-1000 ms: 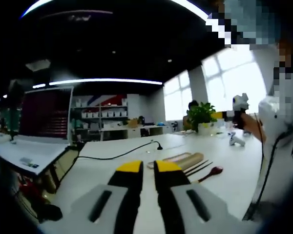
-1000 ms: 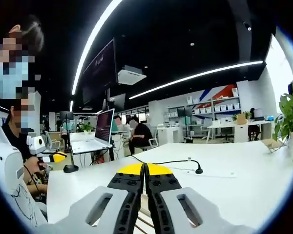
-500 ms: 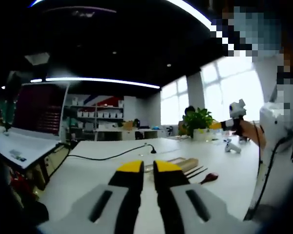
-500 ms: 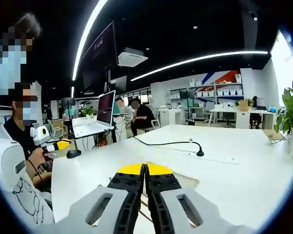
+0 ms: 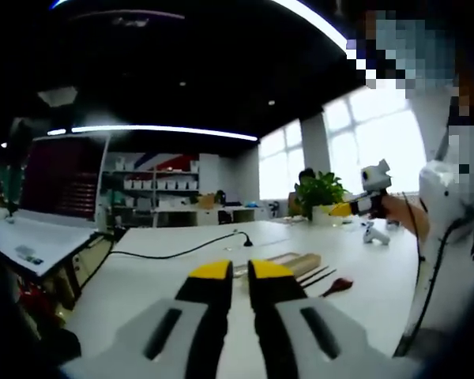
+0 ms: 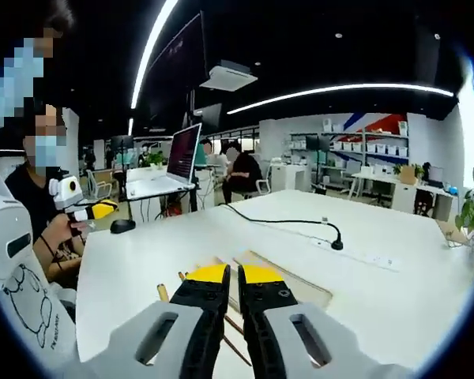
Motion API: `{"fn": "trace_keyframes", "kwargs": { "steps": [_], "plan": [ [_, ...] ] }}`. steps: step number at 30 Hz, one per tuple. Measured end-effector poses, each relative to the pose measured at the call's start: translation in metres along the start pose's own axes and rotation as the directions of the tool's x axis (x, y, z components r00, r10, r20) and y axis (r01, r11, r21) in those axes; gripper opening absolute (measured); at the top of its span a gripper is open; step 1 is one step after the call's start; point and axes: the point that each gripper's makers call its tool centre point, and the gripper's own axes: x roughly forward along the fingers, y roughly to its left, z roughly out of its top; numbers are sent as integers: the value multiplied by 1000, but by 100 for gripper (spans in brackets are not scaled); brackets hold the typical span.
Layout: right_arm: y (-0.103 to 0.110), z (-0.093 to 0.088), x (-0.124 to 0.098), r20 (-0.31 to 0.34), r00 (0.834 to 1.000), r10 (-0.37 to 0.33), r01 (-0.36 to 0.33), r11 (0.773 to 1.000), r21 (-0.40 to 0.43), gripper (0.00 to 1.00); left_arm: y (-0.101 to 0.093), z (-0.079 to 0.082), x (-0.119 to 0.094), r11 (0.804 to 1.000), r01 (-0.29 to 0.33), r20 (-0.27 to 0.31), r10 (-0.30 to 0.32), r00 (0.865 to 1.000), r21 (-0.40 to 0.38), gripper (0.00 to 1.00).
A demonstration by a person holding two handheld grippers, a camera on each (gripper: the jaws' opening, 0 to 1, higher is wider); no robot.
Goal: Arrange the utensils inside the cutlery case until each visible utensil rests in its matching compartment.
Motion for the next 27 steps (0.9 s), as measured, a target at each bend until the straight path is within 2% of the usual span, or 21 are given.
{"fn": "trace_keyframes", "kwargs": {
  "steps": [4, 9, 10, 12, 17, 20, 21, 23, 27],
  "plan": [
    [6, -6, 9, -36, 999, 19, -20, 1000, -20, 3, 1, -5, 0, 1000, -2, -2, 2, 1000, -3, 8],
    [14, -17, 18, -88, 995, 43, -49, 997, -60, 3, -3, -22, 1, 1000, 3, -33, -4, 999, -21, 8],
    [13, -19, 20, -97, 995, 34, -41, 996, -74, 6, -3, -24, 0, 1000, 6, -36, -7, 999, -23, 8],
    [11, -21, 24, -110, 994, 17, -28, 995, -98, 11, -2, -25, -2, 1000, 7, -37, -8, 999, -25, 8],
    [14, -24, 33, -138, 990, 27, -45, 991, -125, 10, 6, -21, -7, 999, -1, -20, 1, 1000, -36, 8],
    [19, -29, 39, -184, 982, 41, -70, 985, -159, 5, 6, -24, -7, 999, 0, -19, -1, 1000, -47, 8],
    [26, -32, 40, -204, 976, 75, -109, 981, -160, 0, 6, -26, -7, 999, 1, -23, -2, 1000, -52, 8],
    [36, -32, 44, -218, 969, 120, -152, 979, -136, 0, 4, -31, -7, 998, 12, -37, -14, 999, -69, 7],
    [37, -37, 51, -262, 958, 117, -163, 973, -164, 4, 2, -31, -7, 997, 23, -38, -26, 999, -69, 7]
  ]
}}
